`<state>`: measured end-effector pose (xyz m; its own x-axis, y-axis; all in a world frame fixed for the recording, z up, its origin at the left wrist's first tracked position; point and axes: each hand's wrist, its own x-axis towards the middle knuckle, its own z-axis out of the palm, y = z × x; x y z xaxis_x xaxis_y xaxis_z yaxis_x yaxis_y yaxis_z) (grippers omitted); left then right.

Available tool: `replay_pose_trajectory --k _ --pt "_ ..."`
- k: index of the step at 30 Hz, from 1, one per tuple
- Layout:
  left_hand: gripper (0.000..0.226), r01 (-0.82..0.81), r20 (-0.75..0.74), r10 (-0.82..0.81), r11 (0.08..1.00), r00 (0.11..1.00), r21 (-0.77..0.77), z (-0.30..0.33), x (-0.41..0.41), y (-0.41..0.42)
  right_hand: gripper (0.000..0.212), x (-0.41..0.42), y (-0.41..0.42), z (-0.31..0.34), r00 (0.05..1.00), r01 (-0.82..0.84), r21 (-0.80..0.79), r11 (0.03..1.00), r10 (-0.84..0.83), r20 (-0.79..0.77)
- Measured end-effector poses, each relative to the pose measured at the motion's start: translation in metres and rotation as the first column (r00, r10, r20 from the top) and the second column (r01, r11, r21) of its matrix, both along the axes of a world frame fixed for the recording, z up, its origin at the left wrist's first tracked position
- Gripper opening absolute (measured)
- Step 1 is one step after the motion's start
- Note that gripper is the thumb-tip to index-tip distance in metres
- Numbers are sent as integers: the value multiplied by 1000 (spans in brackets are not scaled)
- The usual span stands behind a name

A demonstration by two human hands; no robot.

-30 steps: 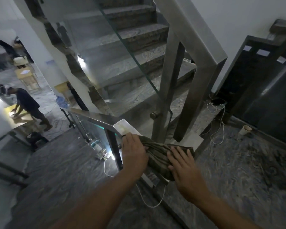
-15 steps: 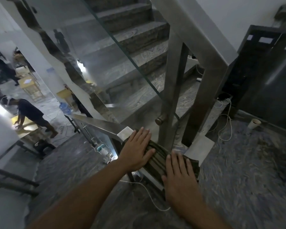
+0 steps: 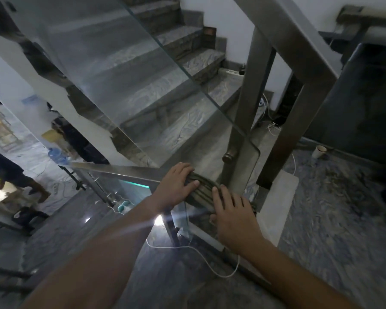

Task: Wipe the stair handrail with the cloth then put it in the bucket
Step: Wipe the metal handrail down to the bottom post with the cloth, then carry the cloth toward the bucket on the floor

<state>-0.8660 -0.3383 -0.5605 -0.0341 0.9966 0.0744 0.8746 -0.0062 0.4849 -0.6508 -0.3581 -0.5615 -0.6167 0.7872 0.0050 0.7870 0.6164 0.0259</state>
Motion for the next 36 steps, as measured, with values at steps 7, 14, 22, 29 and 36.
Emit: replay_pose_trajectory --k 7,14,22,29,36 --pt "63 -174 214 156 982 964 69 -21 -1 -26 64 -5 -6 3 995 -100 117 988 98 25" --pt "53 -164 202 126 968 971 188 -22 15 -57 72 16 -20 3 988 -154 97 983 153 15" --pt "99 139 -259 -105 983 960 116 -28 96 -67 63 90 -47 7 979 -166 186 968 185 -90" --pt "37 165 -102 -139 930 985 329 -8 195 -127 68 197 -82 16 972 -114 91 989 130 -195" --pt "34 125 222 -125 992 967 12 2 287 -146 49 297 -103 34 906 262 -281 923 -336 -257"
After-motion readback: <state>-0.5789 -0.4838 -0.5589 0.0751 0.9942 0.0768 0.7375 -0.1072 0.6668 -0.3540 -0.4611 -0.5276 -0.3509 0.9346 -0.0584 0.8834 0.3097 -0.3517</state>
